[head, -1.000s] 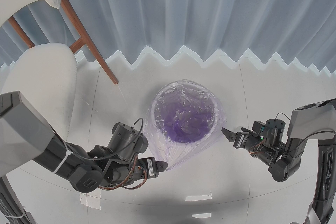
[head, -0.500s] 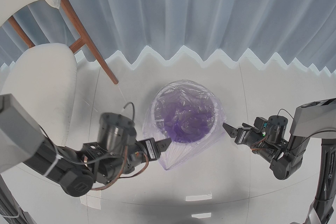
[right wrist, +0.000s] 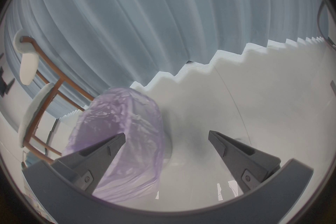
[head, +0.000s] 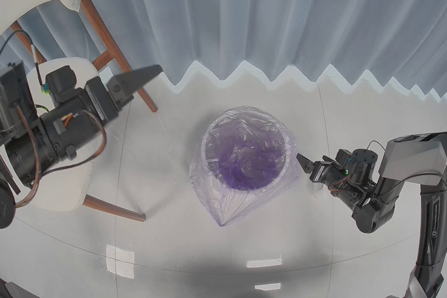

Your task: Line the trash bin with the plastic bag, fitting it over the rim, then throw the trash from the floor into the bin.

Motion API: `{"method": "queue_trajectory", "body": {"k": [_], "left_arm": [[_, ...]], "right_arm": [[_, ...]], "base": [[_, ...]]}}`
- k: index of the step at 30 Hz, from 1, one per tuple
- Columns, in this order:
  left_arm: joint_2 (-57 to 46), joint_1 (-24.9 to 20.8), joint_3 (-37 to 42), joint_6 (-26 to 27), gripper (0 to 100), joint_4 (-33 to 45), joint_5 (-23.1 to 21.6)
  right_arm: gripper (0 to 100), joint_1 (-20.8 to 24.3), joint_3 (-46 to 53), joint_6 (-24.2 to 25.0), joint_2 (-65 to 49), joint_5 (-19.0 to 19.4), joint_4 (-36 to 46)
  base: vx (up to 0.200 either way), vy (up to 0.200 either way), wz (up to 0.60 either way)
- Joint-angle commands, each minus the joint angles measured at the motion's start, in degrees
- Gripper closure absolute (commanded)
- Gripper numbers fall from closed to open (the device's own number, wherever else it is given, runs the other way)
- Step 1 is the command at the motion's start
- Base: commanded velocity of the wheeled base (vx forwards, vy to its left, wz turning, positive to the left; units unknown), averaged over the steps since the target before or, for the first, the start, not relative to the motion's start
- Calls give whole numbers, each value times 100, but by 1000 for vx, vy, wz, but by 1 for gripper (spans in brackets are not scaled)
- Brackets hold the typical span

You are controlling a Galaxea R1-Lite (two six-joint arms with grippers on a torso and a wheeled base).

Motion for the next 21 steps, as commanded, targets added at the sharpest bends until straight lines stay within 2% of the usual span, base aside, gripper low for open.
{"method": "queue_trajectory", "body": {"k": [1,12,21], "left_arm": [[-426,281,-74,26,0,-38,-34],[-329,-124,119,43,0,-47,-34],[-329,-150,154,61,0,-47,-34]], "right_arm": [[0,0,-481,-30,701,-243,-216],[0,0,-578,-267,1149,-260,-243],[0,70,-1043,-320,1738,-445,-339]], "base": [[0,0,0],[0,0,0],[0,0,0]]}}
